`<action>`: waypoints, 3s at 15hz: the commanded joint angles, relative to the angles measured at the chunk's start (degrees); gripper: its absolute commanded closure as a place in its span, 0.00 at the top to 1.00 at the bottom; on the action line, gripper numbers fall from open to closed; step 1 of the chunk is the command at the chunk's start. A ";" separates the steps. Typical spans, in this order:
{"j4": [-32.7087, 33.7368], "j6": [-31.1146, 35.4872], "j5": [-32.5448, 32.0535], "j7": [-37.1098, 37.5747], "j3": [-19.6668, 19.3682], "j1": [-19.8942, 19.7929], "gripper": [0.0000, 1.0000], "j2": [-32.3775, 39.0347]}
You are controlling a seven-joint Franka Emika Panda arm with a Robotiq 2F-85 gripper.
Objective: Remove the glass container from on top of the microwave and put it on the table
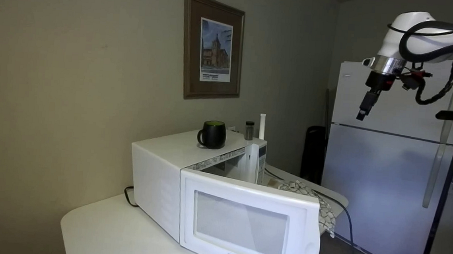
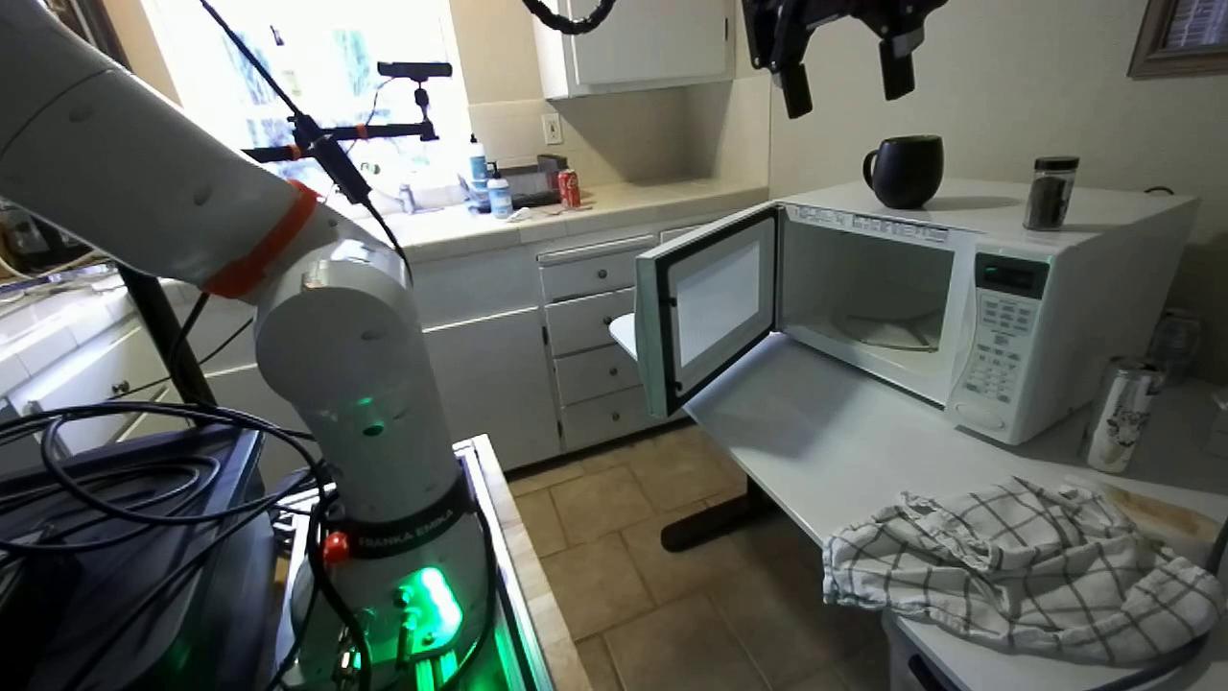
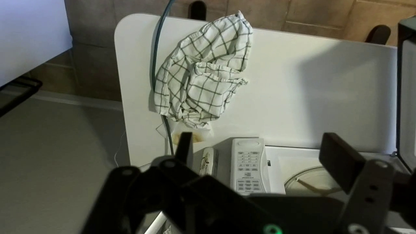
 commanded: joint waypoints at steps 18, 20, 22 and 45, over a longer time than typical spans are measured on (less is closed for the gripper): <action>14.62 13.79 11.34 0.83 3.20 0.54 1.00 19.07; 20.10 10.79 12.11 3.79 4.55 -0.57 1.00 23.96; 26.09 7.75 14.68 2.56 4.15 -0.38 1.00 28.48; 54.83 1.37 23.79 -5.47 7.77 -6.03 1.00 57.78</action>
